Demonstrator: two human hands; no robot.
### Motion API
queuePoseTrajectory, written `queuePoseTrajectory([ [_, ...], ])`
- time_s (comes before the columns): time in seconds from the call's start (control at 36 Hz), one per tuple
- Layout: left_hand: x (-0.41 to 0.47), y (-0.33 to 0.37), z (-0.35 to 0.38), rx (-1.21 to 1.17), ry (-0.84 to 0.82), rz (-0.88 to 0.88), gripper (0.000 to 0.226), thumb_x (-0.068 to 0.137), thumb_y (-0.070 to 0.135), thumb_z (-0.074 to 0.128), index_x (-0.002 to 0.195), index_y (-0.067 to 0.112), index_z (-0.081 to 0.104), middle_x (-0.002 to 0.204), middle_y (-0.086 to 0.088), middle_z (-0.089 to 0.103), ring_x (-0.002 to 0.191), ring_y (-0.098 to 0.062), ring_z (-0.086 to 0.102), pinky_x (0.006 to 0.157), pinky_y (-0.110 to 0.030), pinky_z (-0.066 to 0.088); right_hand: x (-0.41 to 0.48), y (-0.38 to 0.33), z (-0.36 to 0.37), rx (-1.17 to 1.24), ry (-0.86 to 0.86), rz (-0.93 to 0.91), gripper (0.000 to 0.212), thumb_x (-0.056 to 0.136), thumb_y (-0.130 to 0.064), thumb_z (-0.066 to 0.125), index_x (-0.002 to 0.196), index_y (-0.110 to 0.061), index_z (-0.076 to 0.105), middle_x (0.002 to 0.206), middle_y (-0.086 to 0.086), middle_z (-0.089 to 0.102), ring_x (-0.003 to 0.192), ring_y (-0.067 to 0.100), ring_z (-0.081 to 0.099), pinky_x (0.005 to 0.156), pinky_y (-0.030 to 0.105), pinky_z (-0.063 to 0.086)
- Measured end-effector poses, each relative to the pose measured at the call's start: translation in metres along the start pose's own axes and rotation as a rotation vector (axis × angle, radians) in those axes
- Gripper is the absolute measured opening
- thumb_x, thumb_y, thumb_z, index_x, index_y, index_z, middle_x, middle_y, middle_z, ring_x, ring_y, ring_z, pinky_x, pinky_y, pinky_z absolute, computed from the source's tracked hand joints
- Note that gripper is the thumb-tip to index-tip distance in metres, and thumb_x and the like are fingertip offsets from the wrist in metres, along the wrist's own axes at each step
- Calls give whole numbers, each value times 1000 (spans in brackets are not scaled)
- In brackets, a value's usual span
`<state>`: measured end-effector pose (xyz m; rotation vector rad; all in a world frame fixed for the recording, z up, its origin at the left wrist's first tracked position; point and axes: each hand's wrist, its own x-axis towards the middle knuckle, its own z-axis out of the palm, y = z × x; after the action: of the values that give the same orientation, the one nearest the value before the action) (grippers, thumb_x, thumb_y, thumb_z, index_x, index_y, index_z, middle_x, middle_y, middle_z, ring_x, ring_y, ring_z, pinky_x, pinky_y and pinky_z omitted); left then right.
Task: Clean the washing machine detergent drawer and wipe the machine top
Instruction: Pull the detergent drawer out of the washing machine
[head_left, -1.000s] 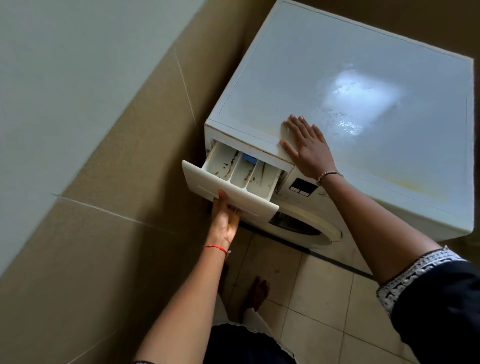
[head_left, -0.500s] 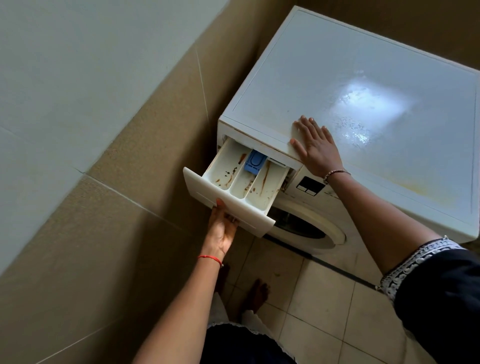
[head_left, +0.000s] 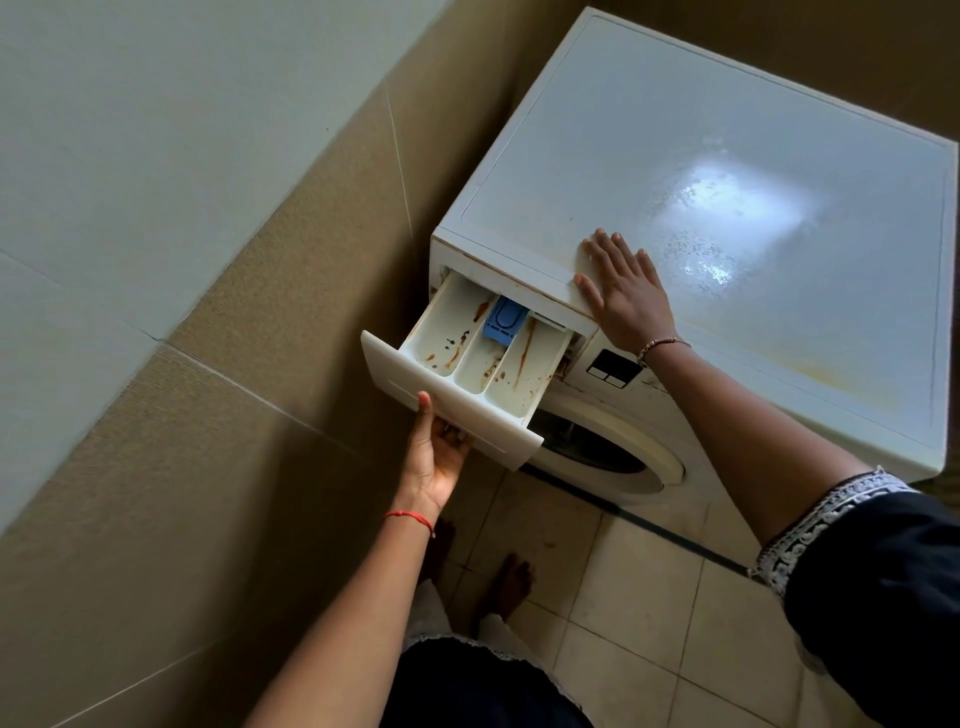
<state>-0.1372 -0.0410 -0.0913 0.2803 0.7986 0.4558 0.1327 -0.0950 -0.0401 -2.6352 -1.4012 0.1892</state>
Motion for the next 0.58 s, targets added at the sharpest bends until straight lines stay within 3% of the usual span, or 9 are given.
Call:
queuePoseTrajectory([
  [0.11, -3, 5, 7, 42, 1, -7, 110, 23, 54, 90, 120, 21, 52, 116, -13, 57, 113, -30, 53, 90, -45, 49, -7, -11, 0, -16, 66, -15, 58, 98, -43, 14, 149, -15, 17, 157, 3, 11, 145, 17, 3, 117, 40, -5],
  [0.22, -3, 11, 12, 89, 34, -9, 125, 20, 57, 89, 131, 22, 44, 122, -14, 54, 115, -32, 51, 82, -44, 51, -34, -47, 6, 44, 167, -149, 54, 97, -35, 23, 145, -12, 29, 153, 8, 24, 143, 21, 14, 116, 43, 8],
  [0.31, -4, 12, 17, 109, 76, -4, 133, 19, 59, 88, 137, 22, 39, 125, -15, 53, 115, -32, 51, 83, -45, 50, -54, -70, 17, 106, 116, -233, 53, 96, -33, 26, 143, -10, 32, 151, 8, 28, 142, 19, 17, 114, 39, 12],
  [0.44, -6, 12, 23, 122, 141, 8, 134, 17, 61, 87, 136, 22, 40, 126, -16, 52, 114, -32, 51, 79, -43, 50, -64, -90, 34, 75, 9, -236, 56, 94, -34, 23, 139, -5, 40, 140, 12, 47, 124, 31, 45, 96, 39, 36],
  [0.58, -5, 11, 25, 112, 188, 8, 134, 15, 61, 87, 134, 20, 41, 126, -16, 52, 112, -31, 52, 72, -40, 50, -56, -94, 47, 4, -48, -130, 53, 100, -34, 26, 144, -5, 28, 143, 13, 44, 118, 30, 39, 93, 37, 32],
])
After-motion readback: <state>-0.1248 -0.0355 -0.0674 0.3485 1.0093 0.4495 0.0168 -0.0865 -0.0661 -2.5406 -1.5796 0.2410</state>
